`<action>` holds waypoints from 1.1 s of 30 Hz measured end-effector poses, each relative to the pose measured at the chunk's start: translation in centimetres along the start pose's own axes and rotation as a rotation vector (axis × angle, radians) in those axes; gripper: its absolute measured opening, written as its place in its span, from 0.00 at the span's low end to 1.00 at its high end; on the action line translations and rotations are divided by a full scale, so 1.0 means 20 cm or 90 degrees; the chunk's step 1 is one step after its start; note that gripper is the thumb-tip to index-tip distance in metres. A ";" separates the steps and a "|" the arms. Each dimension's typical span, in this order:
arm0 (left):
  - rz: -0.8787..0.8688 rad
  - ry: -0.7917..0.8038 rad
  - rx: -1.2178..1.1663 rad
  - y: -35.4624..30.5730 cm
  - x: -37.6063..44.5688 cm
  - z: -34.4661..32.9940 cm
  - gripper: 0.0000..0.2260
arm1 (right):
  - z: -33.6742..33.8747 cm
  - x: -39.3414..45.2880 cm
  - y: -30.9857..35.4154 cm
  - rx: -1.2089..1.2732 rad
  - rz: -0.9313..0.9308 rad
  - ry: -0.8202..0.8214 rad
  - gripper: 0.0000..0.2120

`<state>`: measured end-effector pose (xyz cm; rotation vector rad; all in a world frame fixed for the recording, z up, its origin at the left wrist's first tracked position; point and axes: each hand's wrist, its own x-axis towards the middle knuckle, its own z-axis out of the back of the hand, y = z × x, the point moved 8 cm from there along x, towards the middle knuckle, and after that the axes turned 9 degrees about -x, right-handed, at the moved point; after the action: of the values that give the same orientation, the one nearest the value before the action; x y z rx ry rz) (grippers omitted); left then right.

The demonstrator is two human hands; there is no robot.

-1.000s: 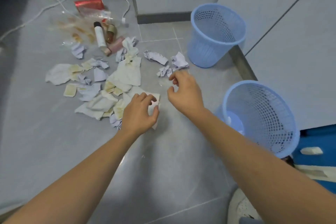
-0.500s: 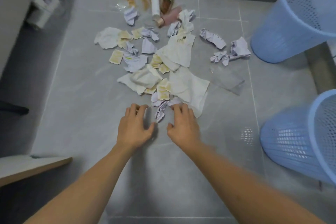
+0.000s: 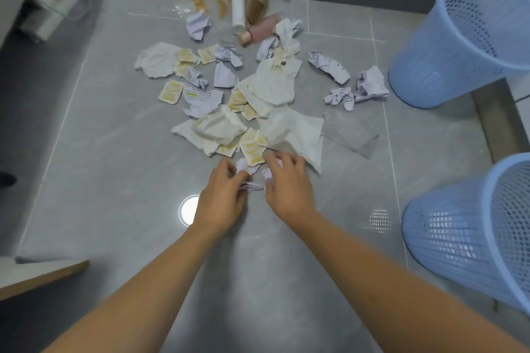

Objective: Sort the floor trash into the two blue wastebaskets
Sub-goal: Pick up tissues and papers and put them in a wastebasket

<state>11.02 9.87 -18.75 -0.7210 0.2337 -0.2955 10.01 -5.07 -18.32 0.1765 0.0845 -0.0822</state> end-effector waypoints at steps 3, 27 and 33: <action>0.007 -0.005 -0.020 0.02 0.00 0.01 0.09 | -0.03 -0.03 -0.04 0.008 0.002 -0.005 0.08; -0.435 0.220 -0.124 -2.10 0.07 -0.37 0.15 | 1.36 -1.00 -1.40 0.101 -0.464 -0.253 0.15; -0.416 0.093 -0.094 -1.89 0.08 -0.23 0.16 | 1.35 -0.86 -1.25 0.078 -0.402 -0.288 0.21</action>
<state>4.17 -20.37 3.25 -0.9125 0.1525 -0.9633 -7.30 -33.17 5.34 0.2447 -0.3210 -0.7550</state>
